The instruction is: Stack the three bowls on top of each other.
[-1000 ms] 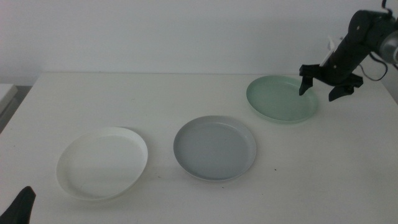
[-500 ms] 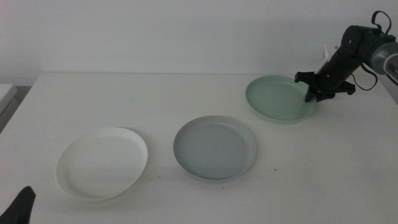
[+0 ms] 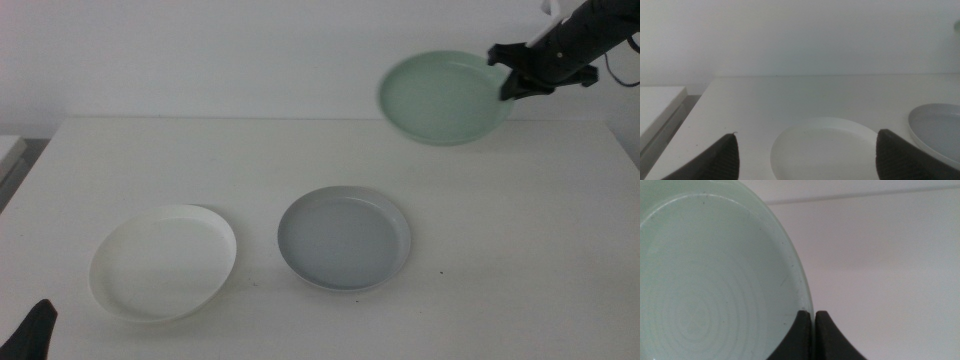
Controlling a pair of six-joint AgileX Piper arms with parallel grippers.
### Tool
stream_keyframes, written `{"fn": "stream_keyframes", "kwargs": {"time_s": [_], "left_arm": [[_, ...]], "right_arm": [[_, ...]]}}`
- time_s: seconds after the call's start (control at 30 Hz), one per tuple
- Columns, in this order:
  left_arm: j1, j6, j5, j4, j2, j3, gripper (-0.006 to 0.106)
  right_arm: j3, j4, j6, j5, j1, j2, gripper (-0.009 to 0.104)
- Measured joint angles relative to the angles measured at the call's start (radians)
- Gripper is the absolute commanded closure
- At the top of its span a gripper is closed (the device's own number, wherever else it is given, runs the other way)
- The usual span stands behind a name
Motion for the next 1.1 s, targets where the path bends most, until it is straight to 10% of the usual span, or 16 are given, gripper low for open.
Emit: {"fn": "stream_keyframes", "kwargs": {"time_s": [0.3, 0.97, 1.1], "left_arm": [[0.000, 0.000, 0.000, 0.000, 0.000, 0.000, 0.007], [0.000, 0.000, 0.000, 0.000, 0.000, 0.000, 0.007], [0.000, 0.000, 0.000, 0.000, 0.000, 0.000, 0.007]], "right_arm": [[0.581, 0.133, 0.000, -0.263, 0.240, -0.267, 0.097], [0.644, 0.160, 0.014, -0.374, 0.310, -0.151, 0.097], [0.644, 0.163, 0.014, -0.373, 0.310, -0.151, 0.071]]}}
